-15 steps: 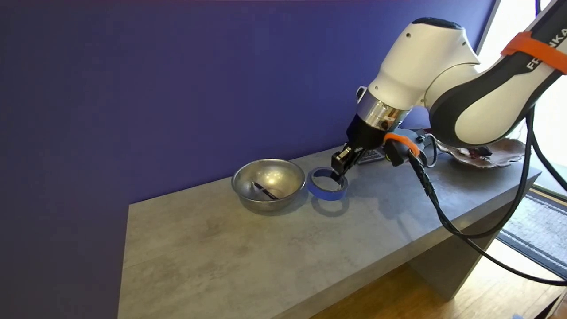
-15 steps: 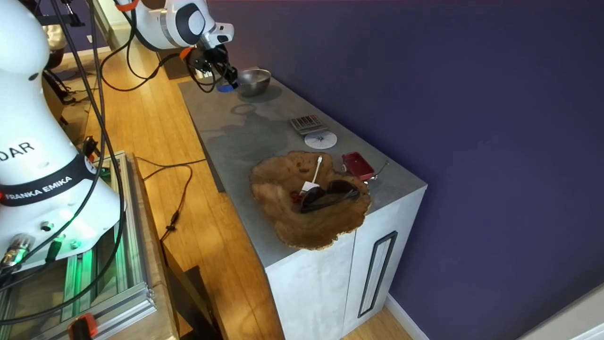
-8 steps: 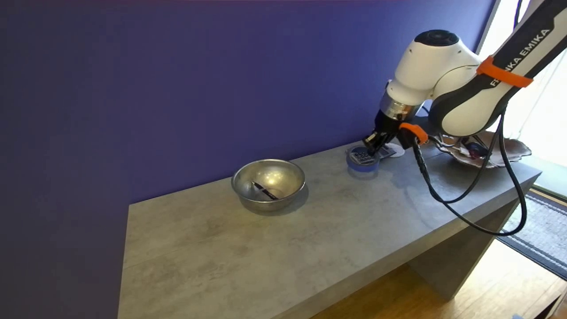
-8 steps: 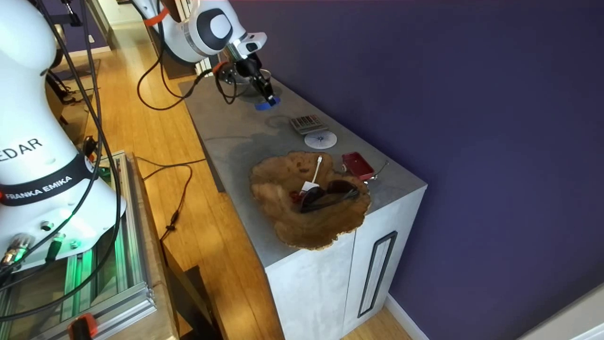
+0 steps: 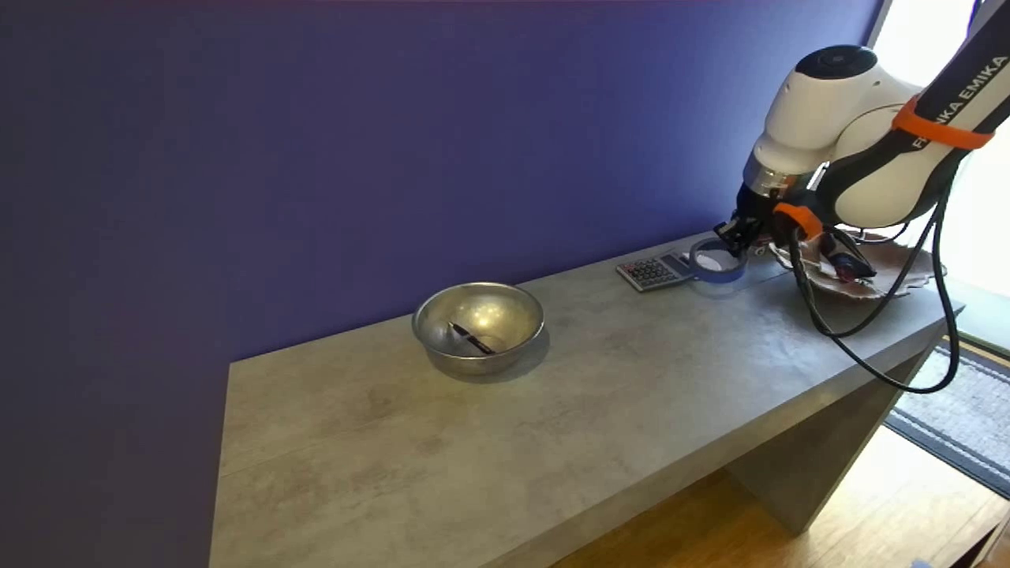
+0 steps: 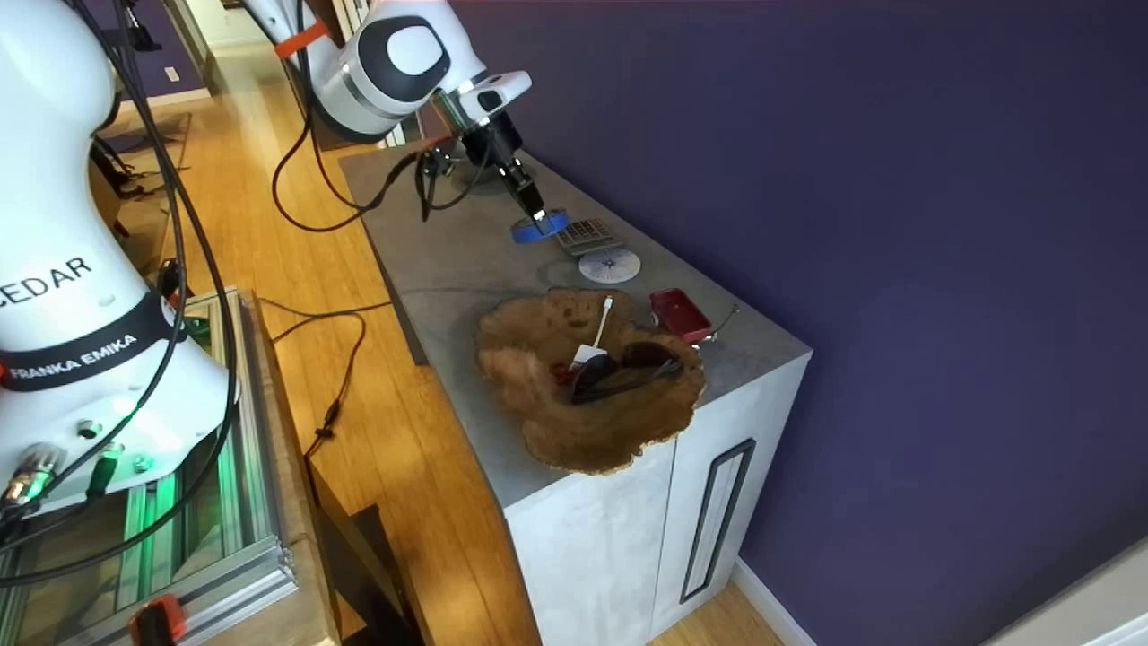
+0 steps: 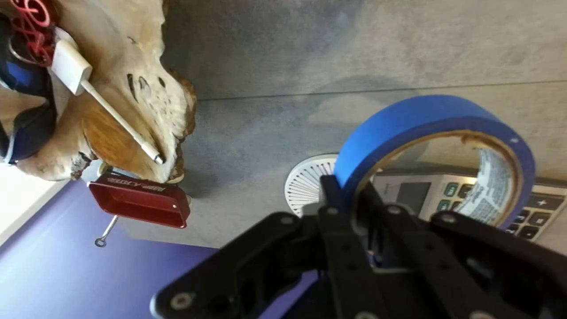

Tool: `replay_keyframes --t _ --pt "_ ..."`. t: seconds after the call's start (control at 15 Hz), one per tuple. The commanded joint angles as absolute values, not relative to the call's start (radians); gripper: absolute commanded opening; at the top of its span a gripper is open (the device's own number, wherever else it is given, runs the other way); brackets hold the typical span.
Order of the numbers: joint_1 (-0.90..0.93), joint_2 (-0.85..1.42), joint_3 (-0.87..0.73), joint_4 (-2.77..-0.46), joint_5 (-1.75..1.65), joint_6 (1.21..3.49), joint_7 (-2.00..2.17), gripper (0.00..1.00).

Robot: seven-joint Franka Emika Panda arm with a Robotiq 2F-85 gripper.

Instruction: Pick up the blue masking tape and place it in the wooden decor bowl on the right

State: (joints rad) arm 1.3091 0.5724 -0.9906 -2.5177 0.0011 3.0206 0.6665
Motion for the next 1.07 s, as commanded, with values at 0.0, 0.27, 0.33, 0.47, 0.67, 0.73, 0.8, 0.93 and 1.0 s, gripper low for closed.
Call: replay_keyframes --t 0.0,0.27,0.33,0.47,0.67,0.73,0.8,0.93,1.0 --pt "1.338 0.679 -1.116 -2.504 0.034 2.995 0.654 0.03" --pt "1.266 0.672 -1.22 -2.517 0.074 2.879 0.625 0.03" --pt "1.24 0.648 -1.23 -2.522 0.068 2.848 0.6 0.03" --pt "1.178 0.622 -1.227 -2.526 0.056 2.788 0.557 0.03" --pt "1.1 0.592 -1.187 -2.525 0.05 2.729 0.514 0.13" --pt "1.077 0.579 -1.172 -2.523 0.047 2.71 0.498 0.38" --pt "1.058 0.57 -1.156 -2.52 0.044 2.694 0.491 0.38" --pt "1.026 0.549 -1.143 -2.511 0.035 2.666 0.489 0.51" --pt "1.018 0.543 -1.146 -2.509 0.028 2.661 0.496 0.57"
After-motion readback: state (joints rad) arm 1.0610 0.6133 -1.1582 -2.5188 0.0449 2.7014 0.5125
